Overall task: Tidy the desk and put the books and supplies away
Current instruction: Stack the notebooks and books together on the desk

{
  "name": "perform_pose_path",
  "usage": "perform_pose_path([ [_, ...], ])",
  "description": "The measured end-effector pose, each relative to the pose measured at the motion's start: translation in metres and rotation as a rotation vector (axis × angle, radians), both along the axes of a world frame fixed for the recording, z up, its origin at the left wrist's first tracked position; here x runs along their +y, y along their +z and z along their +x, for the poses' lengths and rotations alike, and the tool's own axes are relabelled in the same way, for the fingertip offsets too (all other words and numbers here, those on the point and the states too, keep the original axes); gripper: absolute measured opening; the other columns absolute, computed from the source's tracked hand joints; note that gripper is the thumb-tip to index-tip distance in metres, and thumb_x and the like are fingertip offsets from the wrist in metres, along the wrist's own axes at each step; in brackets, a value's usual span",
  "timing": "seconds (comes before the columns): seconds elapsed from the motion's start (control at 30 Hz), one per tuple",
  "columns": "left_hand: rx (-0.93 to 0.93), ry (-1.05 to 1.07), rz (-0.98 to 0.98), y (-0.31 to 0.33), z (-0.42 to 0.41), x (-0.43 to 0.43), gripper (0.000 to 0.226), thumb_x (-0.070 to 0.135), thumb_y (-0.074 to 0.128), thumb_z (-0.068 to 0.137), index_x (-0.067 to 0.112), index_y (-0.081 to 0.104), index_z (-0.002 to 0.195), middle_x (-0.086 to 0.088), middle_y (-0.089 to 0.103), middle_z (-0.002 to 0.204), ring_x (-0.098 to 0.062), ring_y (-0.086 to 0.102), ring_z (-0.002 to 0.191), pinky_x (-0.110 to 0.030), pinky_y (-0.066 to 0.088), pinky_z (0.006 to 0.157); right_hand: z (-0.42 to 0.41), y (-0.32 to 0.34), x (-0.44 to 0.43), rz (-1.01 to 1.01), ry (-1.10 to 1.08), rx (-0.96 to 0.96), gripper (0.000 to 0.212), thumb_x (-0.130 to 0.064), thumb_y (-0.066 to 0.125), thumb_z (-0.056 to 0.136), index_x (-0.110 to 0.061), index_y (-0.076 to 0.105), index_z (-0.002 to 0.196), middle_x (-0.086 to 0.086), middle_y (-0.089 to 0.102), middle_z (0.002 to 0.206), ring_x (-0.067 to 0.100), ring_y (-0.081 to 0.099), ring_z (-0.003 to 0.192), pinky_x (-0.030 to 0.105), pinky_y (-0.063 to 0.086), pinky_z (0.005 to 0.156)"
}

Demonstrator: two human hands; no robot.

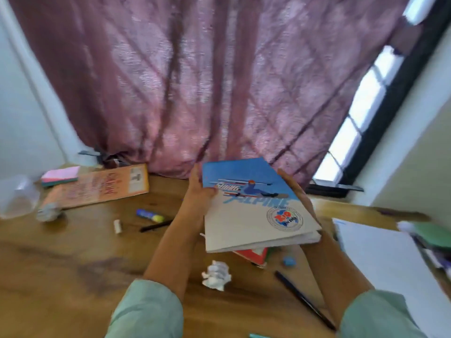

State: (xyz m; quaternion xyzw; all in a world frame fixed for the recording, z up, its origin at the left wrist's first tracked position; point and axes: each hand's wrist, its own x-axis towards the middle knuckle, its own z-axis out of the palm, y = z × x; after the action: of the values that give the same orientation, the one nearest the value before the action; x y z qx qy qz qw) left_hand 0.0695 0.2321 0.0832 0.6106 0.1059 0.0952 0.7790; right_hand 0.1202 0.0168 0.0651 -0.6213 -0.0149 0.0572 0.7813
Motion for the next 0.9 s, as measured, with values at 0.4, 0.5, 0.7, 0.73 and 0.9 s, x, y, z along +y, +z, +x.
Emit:
perform_pose_path([
  [0.4,0.059,-0.350,0.136,-0.081,0.024,-0.257,0.062,-0.006,0.058,0.082,0.010,0.037,0.138,-0.018,0.052,0.132,-0.034,0.055,0.115,-0.040,0.048,0.097,-0.084,-0.041,-0.232,-0.534,-0.386,0.308,0.029,0.009,0.051,0.089,-0.016,0.066,0.091,0.000,0.068,0.079,0.017,0.069,0.070,0.028,0.059,0.064],
  [0.5,0.174,-0.521,0.229,-0.103,0.014,-0.304,0.065,-0.008,0.056,0.085,0.017,0.035,0.141,-0.016,0.045,0.139,-0.033,0.053,0.119,-0.037,0.048,0.094,-0.101,-0.054,-0.265,-0.791,-0.456,0.359,0.033,0.002,0.053,0.088,-0.021,0.065,0.108,-0.004,0.068,0.092,0.013,0.064,0.080,0.027,0.052,0.065],
  [0.7,0.203,-0.693,0.710,-0.136,-0.014,-0.336,0.070,0.015,0.055,0.094,0.019,0.015,0.152,-0.001,0.009,0.159,-0.017,0.009,0.146,-0.034,0.015,0.119,-0.118,-0.084,-0.280,-1.089,-0.564,0.411,0.042,-0.001,0.050,0.088,-0.012,0.056,0.128,0.013,0.061,0.123,0.032,0.057,0.110,0.036,0.047,0.088],
  [0.73,0.181,-0.672,0.746,-0.140,-0.016,-0.337,0.070,0.015,0.054,0.095,0.018,0.014,0.152,0.000,0.008,0.159,-0.016,0.008,0.146,-0.033,0.013,0.119,-0.119,-0.089,-0.279,-1.102,-0.569,0.428,0.044,-0.002,0.050,0.090,-0.011,0.051,0.133,0.014,0.056,0.128,0.031,0.054,0.115,0.036,0.045,0.093],
  [0.9,0.092,-0.587,0.887,-0.152,-0.025,-0.334,0.069,0.013,0.047,0.097,0.015,0.004,0.152,0.001,-0.006,0.160,-0.013,-0.006,0.147,-0.028,0.003,0.118,-0.119,-0.099,-0.274,-1.149,-0.544,0.392,0.046,-0.006,0.049,0.095,-0.007,0.040,0.140,0.011,0.040,0.142,0.028,0.042,0.128,0.032,0.036,0.101],
])
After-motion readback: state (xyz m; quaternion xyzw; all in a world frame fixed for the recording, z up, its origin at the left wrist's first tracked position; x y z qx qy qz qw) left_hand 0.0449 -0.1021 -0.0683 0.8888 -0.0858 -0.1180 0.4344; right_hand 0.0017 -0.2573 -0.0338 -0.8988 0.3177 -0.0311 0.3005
